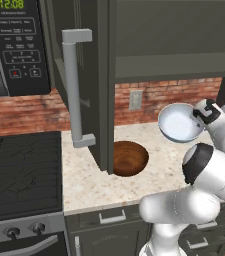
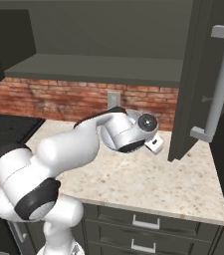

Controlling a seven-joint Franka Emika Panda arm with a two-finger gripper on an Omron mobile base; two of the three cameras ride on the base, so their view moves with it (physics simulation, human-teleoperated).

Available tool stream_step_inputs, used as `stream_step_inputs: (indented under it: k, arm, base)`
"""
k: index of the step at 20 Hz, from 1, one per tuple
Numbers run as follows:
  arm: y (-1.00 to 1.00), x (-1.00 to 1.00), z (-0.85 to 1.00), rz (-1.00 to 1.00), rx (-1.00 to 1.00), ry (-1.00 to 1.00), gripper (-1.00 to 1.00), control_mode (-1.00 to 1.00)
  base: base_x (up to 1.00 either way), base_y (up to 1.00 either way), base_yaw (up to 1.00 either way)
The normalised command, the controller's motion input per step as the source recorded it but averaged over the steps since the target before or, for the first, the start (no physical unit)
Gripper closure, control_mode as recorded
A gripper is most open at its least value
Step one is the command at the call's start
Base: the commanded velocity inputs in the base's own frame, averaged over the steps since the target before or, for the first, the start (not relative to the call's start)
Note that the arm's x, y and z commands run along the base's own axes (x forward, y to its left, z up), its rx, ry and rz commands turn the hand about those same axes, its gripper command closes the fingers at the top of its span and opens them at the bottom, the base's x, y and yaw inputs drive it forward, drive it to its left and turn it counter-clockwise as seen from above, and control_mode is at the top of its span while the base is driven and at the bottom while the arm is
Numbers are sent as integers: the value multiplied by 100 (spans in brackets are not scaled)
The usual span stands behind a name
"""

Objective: Open the cabinet. Pick the bowls from the counter and place them in the cabinet. Then close the cabinet.

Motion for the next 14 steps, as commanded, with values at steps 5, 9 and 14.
stream_step_inputs:
  k: [5, 9, 14]
  arm:
    - [10, -71, 100, 0, 3, -13, 100, -100]
    - [4, -78, 100, -1, 9, 5, 100, -100]
    - [0, -81, 100, -3, 11, 25, 100, -100]
  base:
    - [0, 0, 0]
    - [0, 0, 0]
    - [0, 0, 0]
